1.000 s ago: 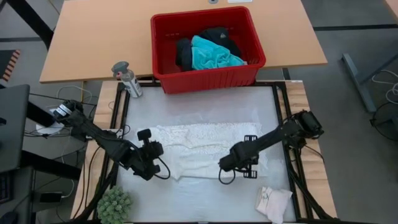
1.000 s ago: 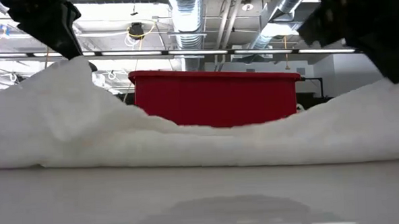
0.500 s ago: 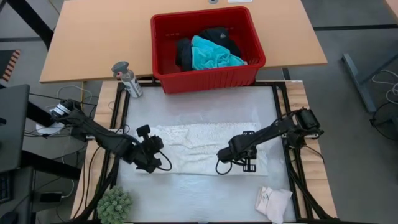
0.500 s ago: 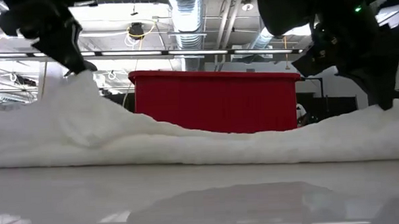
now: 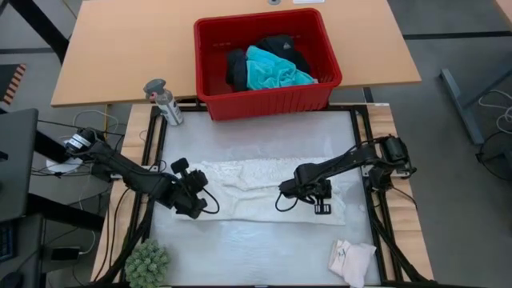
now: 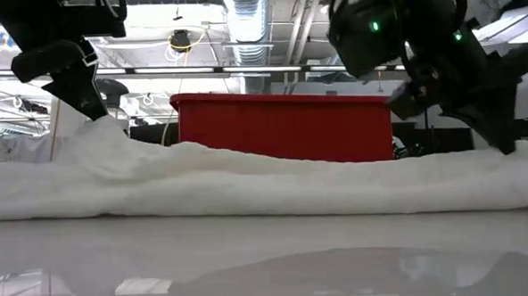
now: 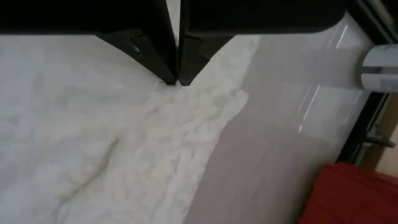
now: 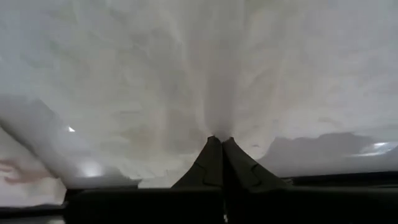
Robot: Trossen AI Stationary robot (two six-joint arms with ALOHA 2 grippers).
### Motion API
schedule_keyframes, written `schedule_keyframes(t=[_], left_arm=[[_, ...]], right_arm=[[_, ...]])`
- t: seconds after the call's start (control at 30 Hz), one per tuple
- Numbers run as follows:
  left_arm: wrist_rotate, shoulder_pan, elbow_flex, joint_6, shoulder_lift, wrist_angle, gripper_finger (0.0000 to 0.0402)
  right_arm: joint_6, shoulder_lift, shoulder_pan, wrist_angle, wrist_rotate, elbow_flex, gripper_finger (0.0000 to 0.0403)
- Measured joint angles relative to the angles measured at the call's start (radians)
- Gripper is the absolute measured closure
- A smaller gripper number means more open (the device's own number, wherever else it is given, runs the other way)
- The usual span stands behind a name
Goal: Fold Laundry from Bin
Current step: Fold the white blouse
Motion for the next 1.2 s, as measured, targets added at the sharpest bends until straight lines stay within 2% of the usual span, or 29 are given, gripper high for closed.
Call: schedule_keyframes(t=[0.33,0.53,0.73,0.87,0.93,1.07,1.2], left_arm=[[0.069,0.009,0.000,0.005,0.000,0.008,0.0401],[0.086,0.009,0.000,-0.005,0.000,-0.001,0.0401],[0.086,0.009,0.000,-0.029,0.000,0.003,0.0401],[0.082,0.009,0.000,-0.041,0.000,0.000,0.0401],[0.088,0.009,0.000,-0.093,0.000,-0.017,0.0401],[0.179,0.009,0.000,-0.210,0.000,-0.079,0.0401],[0.287,0.008,0.000,-0.222,0.000,-0.076,0.0401]], right_arm=[[-0.012,0.000,-0.009,0.073,0.020,-0.043,0.0236],[-0.053,-0.035,-0.011,0.038,0.023,-0.043,0.0179],[-0.044,-0.217,-0.042,0.093,0.062,-0.043,0.0166],[-0.011,-0.343,-0.064,0.234,0.069,-0.042,0.0166],[0.001,-0.379,-0.064,0.340,0.070,-0.042,0.0166],[0.004,-0.393,-0.062,0.505,0.111,-0.041,0.0166],[-0.002,-0.367,-0.064,0.585,0.115,-0.041,0.0165]])
